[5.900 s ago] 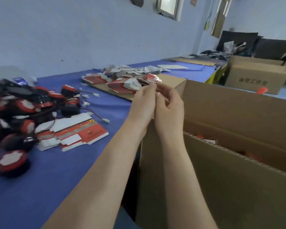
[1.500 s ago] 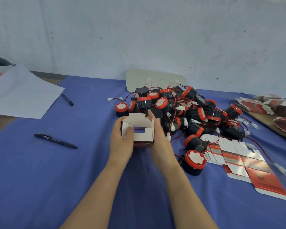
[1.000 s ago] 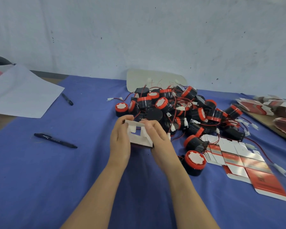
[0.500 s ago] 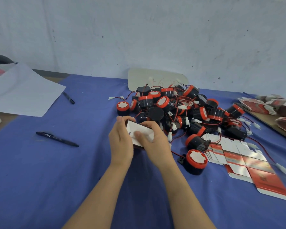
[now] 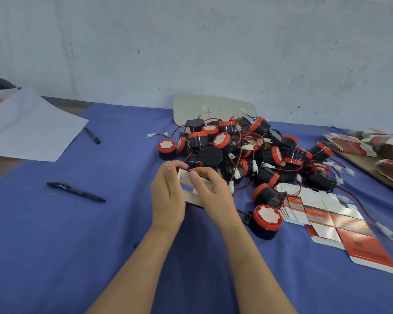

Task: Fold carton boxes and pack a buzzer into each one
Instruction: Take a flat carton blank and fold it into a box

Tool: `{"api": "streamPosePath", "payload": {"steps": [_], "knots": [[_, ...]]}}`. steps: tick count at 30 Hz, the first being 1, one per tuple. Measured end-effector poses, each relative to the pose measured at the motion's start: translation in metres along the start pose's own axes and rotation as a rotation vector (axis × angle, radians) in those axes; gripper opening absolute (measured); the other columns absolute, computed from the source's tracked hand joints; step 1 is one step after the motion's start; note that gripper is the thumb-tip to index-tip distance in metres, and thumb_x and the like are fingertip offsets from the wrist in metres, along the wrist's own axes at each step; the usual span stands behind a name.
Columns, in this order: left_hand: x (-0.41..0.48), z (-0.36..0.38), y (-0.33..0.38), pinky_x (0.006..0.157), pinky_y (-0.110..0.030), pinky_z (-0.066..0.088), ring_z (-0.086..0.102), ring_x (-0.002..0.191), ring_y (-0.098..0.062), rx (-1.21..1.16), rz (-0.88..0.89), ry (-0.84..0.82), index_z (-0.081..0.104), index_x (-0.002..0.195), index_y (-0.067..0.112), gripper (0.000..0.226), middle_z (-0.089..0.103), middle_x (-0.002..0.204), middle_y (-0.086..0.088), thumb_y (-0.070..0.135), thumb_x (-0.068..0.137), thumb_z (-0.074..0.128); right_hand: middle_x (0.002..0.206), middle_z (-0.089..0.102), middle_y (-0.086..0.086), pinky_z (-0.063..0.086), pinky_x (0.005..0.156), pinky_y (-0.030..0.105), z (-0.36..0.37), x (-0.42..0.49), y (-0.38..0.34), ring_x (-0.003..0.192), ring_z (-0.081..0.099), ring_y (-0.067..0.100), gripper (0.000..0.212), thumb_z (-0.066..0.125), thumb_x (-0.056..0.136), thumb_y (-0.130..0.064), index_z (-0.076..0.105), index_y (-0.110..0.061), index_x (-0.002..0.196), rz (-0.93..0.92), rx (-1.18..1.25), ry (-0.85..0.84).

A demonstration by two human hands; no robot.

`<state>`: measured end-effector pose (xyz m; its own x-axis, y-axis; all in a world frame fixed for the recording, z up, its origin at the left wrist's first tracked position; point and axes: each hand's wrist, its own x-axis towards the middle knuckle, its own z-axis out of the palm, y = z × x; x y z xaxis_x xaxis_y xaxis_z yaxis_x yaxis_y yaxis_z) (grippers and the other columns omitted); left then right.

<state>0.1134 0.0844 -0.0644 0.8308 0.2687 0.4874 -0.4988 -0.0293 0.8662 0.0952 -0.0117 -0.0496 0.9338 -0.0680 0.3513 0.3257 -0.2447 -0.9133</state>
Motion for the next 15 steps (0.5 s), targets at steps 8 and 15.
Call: {"api": "streamPosePath", "payload": {"steps": [8, 15], "knots": [[0.004, -0.004, 0.009, 0.068, -0.014, 0.046, 0.061, 0.078, -0.008, -0.03, 0.039, -0.007, 0.064, 0.092, 0.015, 0.063, 0.066, 0.084, 0.01, 0.059, 0.09, 0.019, 0.081, 0.067, -0.019, 0.044, 0.066, 0.009, -0.012, -0.001, -0.01, 0.077, 0.059, -0.007, 0.01, 0.058, 0.094, -0.032, 0.066, -0.029, 0.09, 0.007, 0.004, -0.057], [0.008, -0.01, 0.024, 0.085, -0.041, 0.052, 0.066, 0.087, -0.024, -0.133, 0.044, -0.123, 0.062, 0.087, 0.018, 0.059, 0.07, 0.087, -0.009, 0.063, 0.085, 0.025, 0.101, 0.073, 0.009, 0.047, 0.096, 0.043, -0.033, -0.004, -0.018, 0.094, 0.068, 0.025, 0.034, 0.07, 0.075, -0.033, 0.065, -0.029, 0.109, 0.242, 0.24, -0.306]]}}
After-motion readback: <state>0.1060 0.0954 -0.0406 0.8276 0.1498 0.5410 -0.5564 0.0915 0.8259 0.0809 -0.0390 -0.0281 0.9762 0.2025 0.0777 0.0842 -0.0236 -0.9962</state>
